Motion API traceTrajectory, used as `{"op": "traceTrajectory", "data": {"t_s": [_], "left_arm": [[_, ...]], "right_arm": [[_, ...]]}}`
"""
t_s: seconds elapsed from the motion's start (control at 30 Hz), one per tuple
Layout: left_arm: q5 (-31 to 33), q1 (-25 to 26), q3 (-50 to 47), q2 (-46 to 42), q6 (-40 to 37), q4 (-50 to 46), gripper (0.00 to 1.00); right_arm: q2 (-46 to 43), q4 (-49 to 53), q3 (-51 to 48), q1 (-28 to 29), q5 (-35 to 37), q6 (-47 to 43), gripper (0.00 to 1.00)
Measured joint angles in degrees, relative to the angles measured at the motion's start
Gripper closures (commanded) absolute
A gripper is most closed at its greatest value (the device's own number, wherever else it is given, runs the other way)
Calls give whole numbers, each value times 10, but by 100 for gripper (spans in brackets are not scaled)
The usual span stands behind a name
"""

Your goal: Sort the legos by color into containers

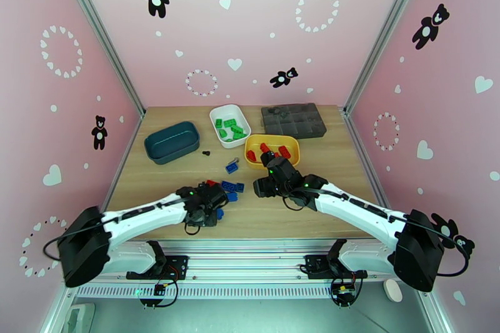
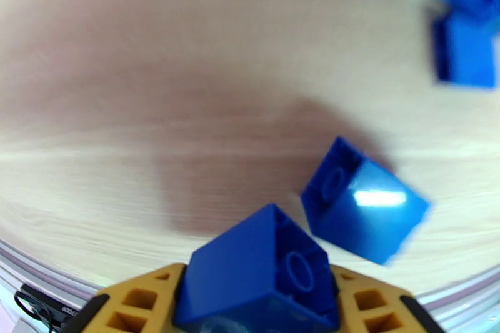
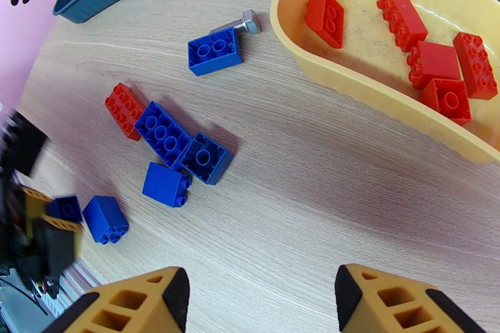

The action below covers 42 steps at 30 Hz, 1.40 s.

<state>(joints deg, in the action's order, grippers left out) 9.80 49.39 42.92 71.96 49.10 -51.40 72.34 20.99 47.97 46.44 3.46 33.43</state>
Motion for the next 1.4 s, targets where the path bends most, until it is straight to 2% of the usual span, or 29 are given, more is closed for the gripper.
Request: {"op": "traceTrajectory", "data": {"t_s": [0.13,0.27,0.37,0.5,0.77,0.83,0.9,1.0,1.07,1.23,1.4], "left_arm": [[12,-67,31,-31,-35,-10,53],[10,-172,89,-37,-83,9,53],[5,-253,136,-25,-118,34,53],[-10,-330,213,38,-158,63,53],[-50,-427,354,225,-198,106,56],[-58,-449,388,269,-202,110,56],[-64,-466,417,305,-204,114,51],[-70,-484,463,353,-211,115,30],[-75,-487,479,370,-214,116,23],[-81,-484,471,359,-217,120,22],[-84,-466,387,270,-209,130,21]], "right_arm": [[0,-2,0,0,-10,0,33],[15,-23,5,3,-41,3,33],[61,-38,34,18,-64,5,34],[139,-50,108,51,-84,4,34],[292,-72,292,72,-135,0,37],[313,-72,320,72,-143,0,37],[324,-72,336,71,-149,-1,37],[325,-70,340,72,-152,-4,37],[325,-66,340,72,-151,-6,37],[319,-61,326,72,-143,-10,36],[297,-54,286,73,-127,-22,34]]}}
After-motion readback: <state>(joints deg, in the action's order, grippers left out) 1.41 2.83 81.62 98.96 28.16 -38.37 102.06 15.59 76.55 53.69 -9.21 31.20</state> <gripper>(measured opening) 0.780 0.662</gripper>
